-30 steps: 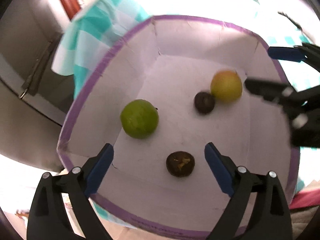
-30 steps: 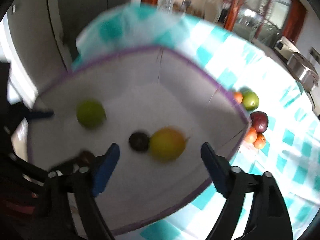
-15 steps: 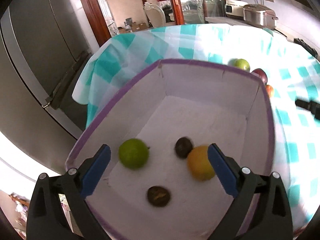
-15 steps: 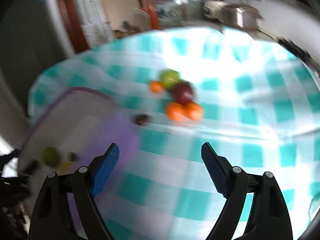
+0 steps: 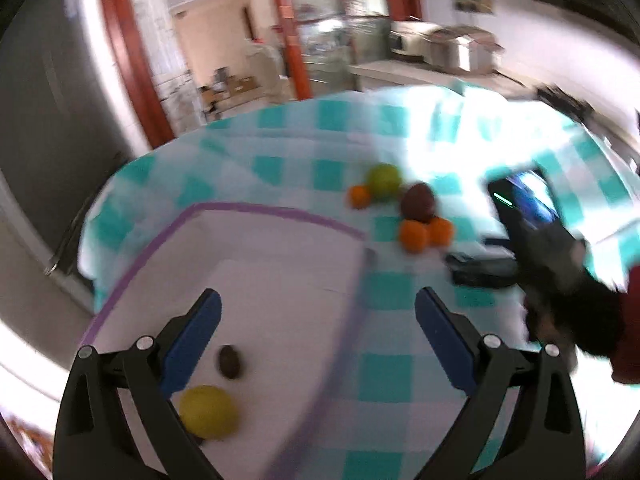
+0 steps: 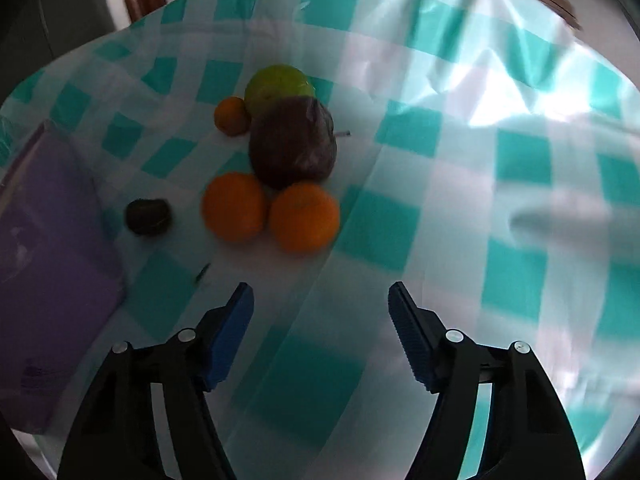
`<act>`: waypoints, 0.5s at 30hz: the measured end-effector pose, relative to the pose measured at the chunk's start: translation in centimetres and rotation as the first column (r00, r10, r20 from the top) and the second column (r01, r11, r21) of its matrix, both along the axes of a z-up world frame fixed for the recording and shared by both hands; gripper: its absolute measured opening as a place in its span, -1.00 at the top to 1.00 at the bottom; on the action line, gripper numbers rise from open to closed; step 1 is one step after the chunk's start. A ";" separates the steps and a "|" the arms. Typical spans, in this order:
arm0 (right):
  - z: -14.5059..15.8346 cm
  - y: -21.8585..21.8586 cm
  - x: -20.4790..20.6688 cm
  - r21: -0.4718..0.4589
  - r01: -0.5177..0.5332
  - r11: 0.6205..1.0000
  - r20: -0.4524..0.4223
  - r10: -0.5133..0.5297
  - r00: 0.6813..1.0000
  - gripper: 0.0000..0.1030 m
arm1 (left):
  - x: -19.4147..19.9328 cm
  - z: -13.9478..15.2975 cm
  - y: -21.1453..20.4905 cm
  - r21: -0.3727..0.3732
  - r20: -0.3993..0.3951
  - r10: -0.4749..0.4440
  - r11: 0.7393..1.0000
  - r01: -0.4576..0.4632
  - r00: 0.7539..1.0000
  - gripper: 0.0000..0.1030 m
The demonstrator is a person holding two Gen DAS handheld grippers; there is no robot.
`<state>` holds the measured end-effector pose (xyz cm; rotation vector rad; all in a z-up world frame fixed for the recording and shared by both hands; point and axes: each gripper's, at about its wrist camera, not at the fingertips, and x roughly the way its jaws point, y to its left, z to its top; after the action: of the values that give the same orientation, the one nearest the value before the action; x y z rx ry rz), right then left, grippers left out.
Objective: Organize fruits
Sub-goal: 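Grasp an orange with the right tool, then grasp a second orange with the left tool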
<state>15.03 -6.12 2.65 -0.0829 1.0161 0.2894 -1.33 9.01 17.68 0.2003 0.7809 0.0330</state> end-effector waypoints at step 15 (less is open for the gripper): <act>-1.1 0.0 4.1 0.012 -0.245 0.969 0.049 0.244 0.969 0.21 | 3.4 -10.2 -9.5 -0.008 -0.330 -0.206 0.976 0.215 0.921 -0.90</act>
<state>19.09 -6.15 1.51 -0.1989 0.9564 0.5194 2.05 -0.51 7.47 0.3220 1.0897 -0.1987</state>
